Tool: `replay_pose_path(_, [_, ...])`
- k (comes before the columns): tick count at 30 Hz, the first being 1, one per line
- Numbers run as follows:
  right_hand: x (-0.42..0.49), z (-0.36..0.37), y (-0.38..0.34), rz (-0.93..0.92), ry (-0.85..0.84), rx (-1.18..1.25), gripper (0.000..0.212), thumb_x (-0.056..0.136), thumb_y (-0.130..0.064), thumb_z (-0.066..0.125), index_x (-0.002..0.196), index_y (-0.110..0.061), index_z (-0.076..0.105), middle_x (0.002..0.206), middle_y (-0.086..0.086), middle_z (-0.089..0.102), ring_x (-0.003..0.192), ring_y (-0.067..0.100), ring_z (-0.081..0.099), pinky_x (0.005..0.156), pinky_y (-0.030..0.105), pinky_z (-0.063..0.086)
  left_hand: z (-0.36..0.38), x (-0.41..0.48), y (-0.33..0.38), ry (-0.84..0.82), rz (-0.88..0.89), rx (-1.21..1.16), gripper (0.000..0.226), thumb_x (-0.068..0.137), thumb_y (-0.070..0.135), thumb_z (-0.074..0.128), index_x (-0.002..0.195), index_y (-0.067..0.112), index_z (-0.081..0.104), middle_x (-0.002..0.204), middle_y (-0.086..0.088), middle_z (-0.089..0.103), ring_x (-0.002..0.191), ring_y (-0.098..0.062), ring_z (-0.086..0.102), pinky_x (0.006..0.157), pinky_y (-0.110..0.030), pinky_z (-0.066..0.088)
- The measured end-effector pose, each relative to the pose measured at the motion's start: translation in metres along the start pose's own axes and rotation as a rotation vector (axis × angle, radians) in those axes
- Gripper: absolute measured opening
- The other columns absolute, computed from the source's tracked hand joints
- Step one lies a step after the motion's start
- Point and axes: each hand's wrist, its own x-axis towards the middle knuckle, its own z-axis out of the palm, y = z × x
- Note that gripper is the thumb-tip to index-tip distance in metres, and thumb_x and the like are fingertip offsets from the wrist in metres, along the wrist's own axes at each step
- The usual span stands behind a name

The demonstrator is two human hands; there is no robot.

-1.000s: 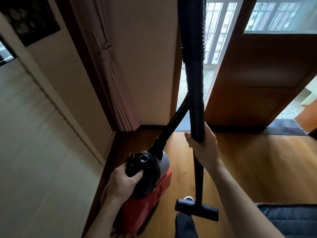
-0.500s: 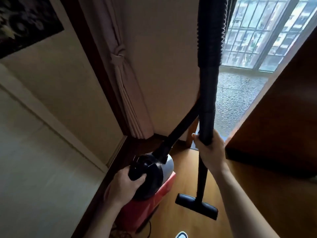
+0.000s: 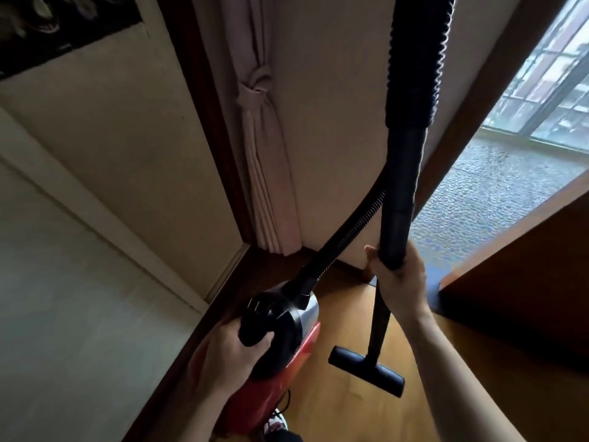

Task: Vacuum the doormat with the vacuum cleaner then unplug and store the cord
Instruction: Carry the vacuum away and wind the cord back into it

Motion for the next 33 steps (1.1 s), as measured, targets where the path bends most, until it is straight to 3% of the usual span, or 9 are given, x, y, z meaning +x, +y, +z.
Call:
replay_pose_path(4, [0.011,0.026,0.011,0.038,-0.005,-0.021,0.017,0.085,-0.023,0.070,0.085,-0.021,0.053,0.073,0.025,0.059,0.068,0.043,0.057,0.062,0.044,0.044,-0.009,0.022,-0.016,0.001,0.000,-0.004,0.013,0.078,0.026,0.081,0.075,0.020,0.070,0.065,0.004,0.069,0.072,0.004,0.064,0.058,-0.009,0.047])
replay_pose_path(7, [0.020,0.047,0.020,0.058,0.001,-0.028,0.019,0.087,-0.015,0.073,0.086,-0.013,0.054,0.074,0.026,0.059,0.069,0.044,0.057,0.060,0.034,0.043,-0.009,0.039,-0.026,-0.006,0.004,-0.005,0.017,0.079,0.023,0.081,0.072,0.027,0.065,0.063,0.008,0.065,0.072,0.010,0.062,0.057,-0.006,0.045])
replay_pose_path(12, [0.032,0.079,0.041,0.066,-0.019,-0.011,0.026,0.088,-0.005,0.075,0.087,-0.021,0.054,0.073,0.018,0.054,0.067,0.030,0.051,0.057,0.016,0.036,-0.003,0.053,-0.044,-0.035,-0.015,-0.028,0.022,0.079,0.020,0.081,0.076,0.035,0.064,0.072,0.026,0.067,0.078,0.012,0.062,0.063,-0.003,0.044])
replay_pose_path(18, [0.051,0.114,0.093,-0.003,-0.095,0.044,0.029,0.087,0.007,0.072,0.086,-0.015,0.053,0.071,0.019,0.049,0.064,0.002,0.046,0.058,0.006,0.038,0.018,0.074,-0.080,0.022,-0.143,-0.020,0.026,0.079,0.021,0.081,0.079,0.038,0.062,0.074,0.018,0.064,0.079,0.021,0.058,0.063,0.000,0.043])
replay_pose_path(21, [0.059,0.134,0.135,0.018,-0.124,0.054,0.025,0.088,0.006,0.072,0.087,-0.010,0.054,0.072,0.024,0.051,0.064,0.006,0.045,0.058,0.008,0.039,0.035,0.088,-0.104,0.019,-0.191,-0.005,0.019,0.080,0.023,0.080,0.088,0.032,0.065,0.080,0.019,0.063,0.080,0.027,0.054,0.064,0.004,0.040])
replay_pose_path(24, [0.063,0.157,0.176,0.041,-0.173,0.059,0.024,0.090,0.002,0.072,0.087,-0.012,0.052,0.072,0.006,0.050,0.065,0.014,0.047,0.059,0.019,0.043,0.058,0.106,-0.130,0.023,-0.210,0.001,0.017,0.080,0.022,0.080,0.092,0.026,0.067,0.080,0.019,0.063,0.080,0.025,0.055,0.063,0.004,0.041])
replay_pose_path(29, [0.066,0.193,0.230,0.069,-0.225,0.060,0.041,0.089,-0.005,0.073,0.084,-0.038,0.049,0.071,-0.018,0.050,0.067,0.007,0.049,0.061,0.031,0.046,0.104,0.149,-0.181,0.018,-0.220,0.017,0.023,0.081,0.026,0.079,0.101,0.024,0.069,0.086,0.022,0.061,0.079,0.014,0.055,0.061,0.003,0.039])
replay_pose_path(31, [0.067,0.209,0.253,0.060,-0.221,0.057,0.037,0.088,-0.009,0.073,0.085,-0.039,0.051,0.074,-0.018,0.054,0.071,0.019,0.056,0.067,0.045,0.054,0.126,0.167,-0.206,0.010,-0.209,0.012,0.020,0.081,0.025,0.079,0.099,0.021,0.070,0.083,0.021,0.062,0.075,0.014,0.055,0.060,0.003,0.039])
replay_pose_path(33, [0.068,0.224,0.277,0.044,-0.208,0.062,0.030,0.088,-0.008,0.073,0.085,-0.031,0.054,0.076,-0.012,0.056,0.073,0.017,0.058,0.071,0.041,0.054,0.150,0.184,-0.233,0.001,-0.188,0.024,0.016,0.082,0.025,0.077,0.096,0.019,0.072,0.080,0.020,0.062,0.071,0.014,0.055,0.060,0.002,0.040])
